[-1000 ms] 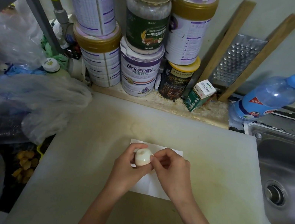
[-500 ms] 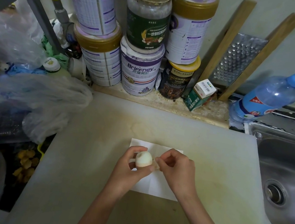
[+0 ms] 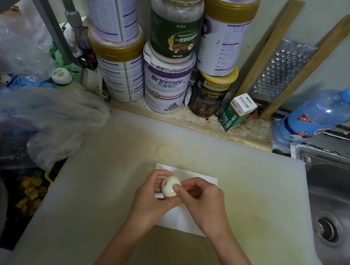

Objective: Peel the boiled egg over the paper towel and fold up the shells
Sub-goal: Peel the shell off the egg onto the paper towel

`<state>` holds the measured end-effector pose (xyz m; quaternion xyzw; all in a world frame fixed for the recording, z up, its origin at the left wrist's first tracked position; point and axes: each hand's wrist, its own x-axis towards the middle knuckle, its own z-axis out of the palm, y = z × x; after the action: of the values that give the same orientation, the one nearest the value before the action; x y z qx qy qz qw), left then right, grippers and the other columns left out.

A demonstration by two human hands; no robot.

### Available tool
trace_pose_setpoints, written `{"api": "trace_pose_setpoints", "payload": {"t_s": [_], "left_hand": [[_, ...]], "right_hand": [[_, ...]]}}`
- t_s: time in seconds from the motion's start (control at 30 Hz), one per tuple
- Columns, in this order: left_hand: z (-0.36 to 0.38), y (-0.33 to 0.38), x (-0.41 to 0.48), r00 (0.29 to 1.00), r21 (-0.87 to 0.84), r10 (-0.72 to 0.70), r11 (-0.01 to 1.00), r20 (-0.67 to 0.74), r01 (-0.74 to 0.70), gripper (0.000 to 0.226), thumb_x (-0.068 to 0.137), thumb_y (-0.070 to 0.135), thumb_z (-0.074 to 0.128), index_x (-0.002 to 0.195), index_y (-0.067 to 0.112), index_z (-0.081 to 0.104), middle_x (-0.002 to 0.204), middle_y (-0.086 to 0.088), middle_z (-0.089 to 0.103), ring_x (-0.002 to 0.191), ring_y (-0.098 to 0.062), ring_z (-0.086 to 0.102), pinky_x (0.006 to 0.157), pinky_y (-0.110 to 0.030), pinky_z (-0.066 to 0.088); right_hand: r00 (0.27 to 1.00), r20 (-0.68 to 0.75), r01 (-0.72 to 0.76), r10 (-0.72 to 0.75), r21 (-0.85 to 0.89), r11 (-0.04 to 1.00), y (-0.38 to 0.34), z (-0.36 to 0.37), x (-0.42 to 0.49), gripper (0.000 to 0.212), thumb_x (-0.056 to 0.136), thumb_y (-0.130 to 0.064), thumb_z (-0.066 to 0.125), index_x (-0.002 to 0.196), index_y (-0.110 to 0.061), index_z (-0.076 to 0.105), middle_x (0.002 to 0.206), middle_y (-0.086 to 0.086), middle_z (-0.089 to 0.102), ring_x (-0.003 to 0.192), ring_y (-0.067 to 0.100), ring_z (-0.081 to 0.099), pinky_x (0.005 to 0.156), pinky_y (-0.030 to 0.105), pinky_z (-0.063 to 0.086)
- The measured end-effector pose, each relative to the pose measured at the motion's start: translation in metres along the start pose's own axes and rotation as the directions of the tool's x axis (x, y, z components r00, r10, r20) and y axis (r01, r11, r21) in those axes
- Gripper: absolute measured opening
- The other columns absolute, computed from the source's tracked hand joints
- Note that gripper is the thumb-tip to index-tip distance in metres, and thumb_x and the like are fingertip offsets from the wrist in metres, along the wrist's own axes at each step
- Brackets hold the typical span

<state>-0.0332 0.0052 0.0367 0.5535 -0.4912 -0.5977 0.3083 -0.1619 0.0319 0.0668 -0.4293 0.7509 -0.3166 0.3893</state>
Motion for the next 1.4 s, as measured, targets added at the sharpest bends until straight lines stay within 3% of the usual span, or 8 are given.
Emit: {"api": "trace_pose_setpoints", "payload": {"t_s": [0.2, 0.4, 0.5, 0.6, 0.7, 0.8, 1.17, 1.4], "left_hand": [[0.0012, -0.0002, 0.002, 0.998, 0.053, 0.058, 0.997, -0.014, -0.057, 0.048, 0.067, 0.015, 0.081, 0.102, 0.036, 0.055, 0.096, 0.013, 0.064, 0.082, 0.004, 0.061, 0.071, -0.016, 0.053], [0.0015, -0.0001, 0.0038, 0.996, 0.037, 0.074, 0.997, -0.052, -0.073, 0.046, 0.066, 0.013, 0.081, 0.096, 0.038, 0.055, 0.093, 0.011, 0.065, 0.079, 0.003, 0.061, 0.064, -0.009, 0.048], [0.0017, -0.0011, 0.0029, 0.995, 0.02, 0.069, 0.998, -0.065, -0.067, 0.048, 0.064, 0.016, 0.083, 0.095, 0.04, 0.055, 0.094, 0.01, 0.066, 0.078, 0.002, 0.062, 0.062, -0.006, 0.046], [0.002, -0.0013, 0.0022, 0.994, 0.013, 0.065, 0.998, -0.084, -0.064, 0.051, 0.061, 0.019, 0.085, 0.095, 0.041, 0.054, 0.093, 0.011, 0.065, 0.077, 0.002, 0.061, 0.061, -0.005, 0.045], [0.0028, -0.0016, 0.0027, 0.991, 0.034, 0.09, 0.996, -0.097, -0.088, 0.051, 0.061, 0.016, 0.085, 0.094, 0.038, 0.051, 0.095, 0.01, 0.063, 0.079, 0.005, 0.06, 0.06, -0.004, 0.044], [0.0035, -0.002, 0.0021, 0.989, 0.037, 0.104, 0.994, -0.101, -0.101, 0.052, 0.061, 0.015, 0.085, 0.091, 0.038, 0.049, 0.094, 0.011, 0.061, 0.078, 0.01, 0.058, 0.059, -0.003, 0.043], [0.003, -0.0025, 0.0007, 0.989, 0.04, 0.13, 0.991, -0.069, -0.128, 0.05, 0.067, 0.01, 0.081, 0.091, 0.038, 0.047, 0.097, 0.01, 0.058, 0.084, 0.005, 0.058, 0.061, -0.007, 0.047], [0.0033, -0.0024, -0.0003, 0.991, 0.03, 0.12, 0.993, -0.061, -0.118, 0.049, 0.067, 0.008, 0.08, 0.092, 0.035, 0.047, 0.099, 0.008, 0.059, 0.087, 0.004, 0.058, 0.062, -0.008, 0.048]], "right_hand": [[0.991, -0.08, 0.1, -0.105, -0.063, 0.993, -0.0015, 0.0041, -0.0036, 0.008, 0.081, -0.024, 0.068, 0.083, -0.019, 0.074, 0.075, -0.013, 0.073, 0.071, -0.003, 0.067, 0.072, 0.019, 0.054], [0.969, -0.116, 0.201, -0.219, -0.151, 0.968, 0.0003, 0.006, -0.0049, 0.012, 0.085, -0.013, 0.062, 0.081, -0.016, 0.073, 0.075, -0.006, 0.074, 0.069, 0.008, 0.068, 0.069, 0.032, 0.056], [0.965, -0.134, 0.209, -0.227, -0.132, 0.969, 0.0005, 0.0051, -0.0049, 0.012, 0.085, -0.013, 0.063, 0.078, -0.016, 0.072, 0.071, -0.009, 0.073, 0.066, 0.004, 0.067, 0.066, 0.025, 0.054], [0.981, -0.116, 0.15, -0.159, -0.076, 0.986, -0.001, 0.0038, -0.004, 0.017, 0.087, -0.026, 0.062, 0.075, -0.018, 0.072, 0.064, -0.013, 0.068, 0.063, 0.0, 0.062, 0.059, 0.015, 0.045], [0.998, -0.034, 0.049, -0.051, -0.066, 0.997, -0.0017, 0.0033, -0.0022, 0.017, 0.081, -0.035, 0.067, 0.08, -0.019, 0.073, 0.073, -0.013, 0.072, 0.069, -0.002, 0.064, 0.067, 0.015, 0.05], [0.999, -0.034, 0.017, -0.017, 0.013, 1.0, -0.0025, 0.0028, -0.0021, 0.01, 0.081, -0.028, 0.069, 0.079, -0.019, 0.074, 0.072, -0.011, 0.072, 0.068, -0.001, 0.065, 0.07, 0.02, 0.053], [0.991, -0.076, 0.1, -0.106, -0.087, 0.991, -0.001, 0.0035, -0.0039, 0.011, 0.083, -0.017, 0.065, 0.077, -0.02, 0.075, 0.072, -0.012, 0.073, 0.069, -0.003, 0.064, 0.066, 0.015, 0.05], [0.968, -0.102, 0.205, -0.23, -0.205, 0.957, -0.0021, 0.0051, -0.0063, 0.011, 0.081, -0.016, 0.064, 0.077, -0.018, 0.074, 0.072, -0.009, 0.074, 0.066, 0.004, 0.066, 0.064, 0.02, 0.052]]}}
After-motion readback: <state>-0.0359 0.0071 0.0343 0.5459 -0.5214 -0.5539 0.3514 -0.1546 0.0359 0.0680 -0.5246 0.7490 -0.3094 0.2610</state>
